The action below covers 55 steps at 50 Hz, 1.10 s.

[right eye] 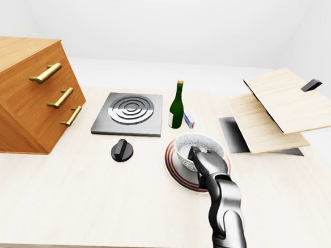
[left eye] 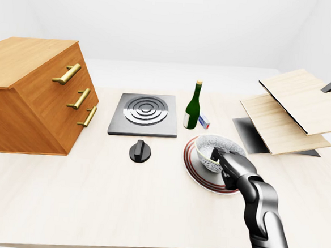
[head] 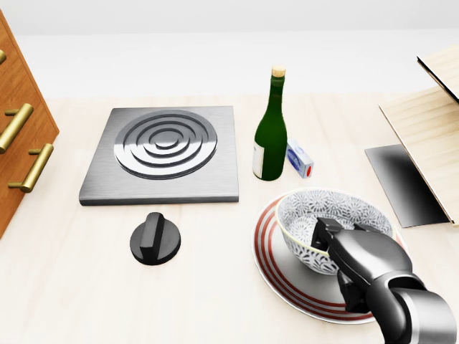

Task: Pick up the akita bowl and put it on the plate.

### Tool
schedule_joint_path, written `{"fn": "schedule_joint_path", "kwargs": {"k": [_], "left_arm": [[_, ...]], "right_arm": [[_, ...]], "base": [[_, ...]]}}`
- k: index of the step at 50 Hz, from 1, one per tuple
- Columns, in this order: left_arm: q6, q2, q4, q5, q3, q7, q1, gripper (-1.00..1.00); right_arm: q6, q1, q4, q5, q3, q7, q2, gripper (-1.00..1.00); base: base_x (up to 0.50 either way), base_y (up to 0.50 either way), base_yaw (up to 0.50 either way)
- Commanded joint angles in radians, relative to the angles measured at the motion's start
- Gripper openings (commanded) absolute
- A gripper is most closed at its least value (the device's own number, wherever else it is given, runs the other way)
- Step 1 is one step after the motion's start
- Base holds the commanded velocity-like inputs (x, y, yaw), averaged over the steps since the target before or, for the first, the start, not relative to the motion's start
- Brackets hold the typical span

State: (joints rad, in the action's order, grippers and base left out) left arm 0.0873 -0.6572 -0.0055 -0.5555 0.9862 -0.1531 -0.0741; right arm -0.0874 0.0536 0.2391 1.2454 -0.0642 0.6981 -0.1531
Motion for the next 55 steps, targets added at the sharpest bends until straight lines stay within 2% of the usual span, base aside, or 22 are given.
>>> {"fn": "schedule_joint_path", "kwargs": {"k": [1,4,11,18,20,30,35,39,55], "left_arm": [[-0.019,0.008,0.041,0.011,-0.021,0.004,-0.01,1.0],[-0.047,0.009,0.065,0.012,-0.033,0.006,-0.011,1.0],[-0.073,0.009,0.089,0.01,-0.045,0.007,-0.009,1.0],[-0.111,0.012,0.122,0.013,-0.062,0.009,-0.013,1.0],[-0.113,0.011,0.122,0.011,-0.065,0.008,-0.011,1.0],[-0.085,0.009,0.088,0.001,-0.051,0.004,0.0,1.0],[-0.052,0.007,0.056,-0.005,-0.033,0.001,0.007,1.0],[-0.04,0.008,0.045,-0.004,-0.028,0.0,0.006,1.0],[-0.055,0.01,0.063,0.002,-0.034,0.008,-0.001,1.0]], "right_arm": [[0.0,0.007,-0.002,0.024,-0.022,0.0,-0.012,-1.0],[0.0,0.005,0.001,0.026,-0.024,0.0,-0.014,-1.0],[0.0,0.003,-0.001,0.027,-0.025,0.0,-0.012,-1.0],[0.0,0.012,-0.011,0.023,-0.028,0.0,-0.015,-1.0],[0.0,0.012,-0.017,0.022,-0.027,0.0,-0.014,-1.0],[0.0,0.007,-0.032,0.021,-0.024,0.0,-0.015,-1.0],[0.0,0.011,-0.052,0.02,-0.018,0.0,-0.013,-1.0],[0.0,0.008,-0.057,0.021,-0.014,0.0,-0.013,-1.0],[0.0,0.009,-0.096,0.018,0.0,-0.002,-0.011,-1.0]], "base": [[0.0,0.0,0.0],[0.0,0.0,0.0],[0.0,0.0,0.0],[0.0,0.0,0.0],[0.0,0.0,0.0],[0.0,0.0,0.0],[0.0,0.0,0.0],[0.0,0.0,0.0],[0.0,0.0,0.0]]}}
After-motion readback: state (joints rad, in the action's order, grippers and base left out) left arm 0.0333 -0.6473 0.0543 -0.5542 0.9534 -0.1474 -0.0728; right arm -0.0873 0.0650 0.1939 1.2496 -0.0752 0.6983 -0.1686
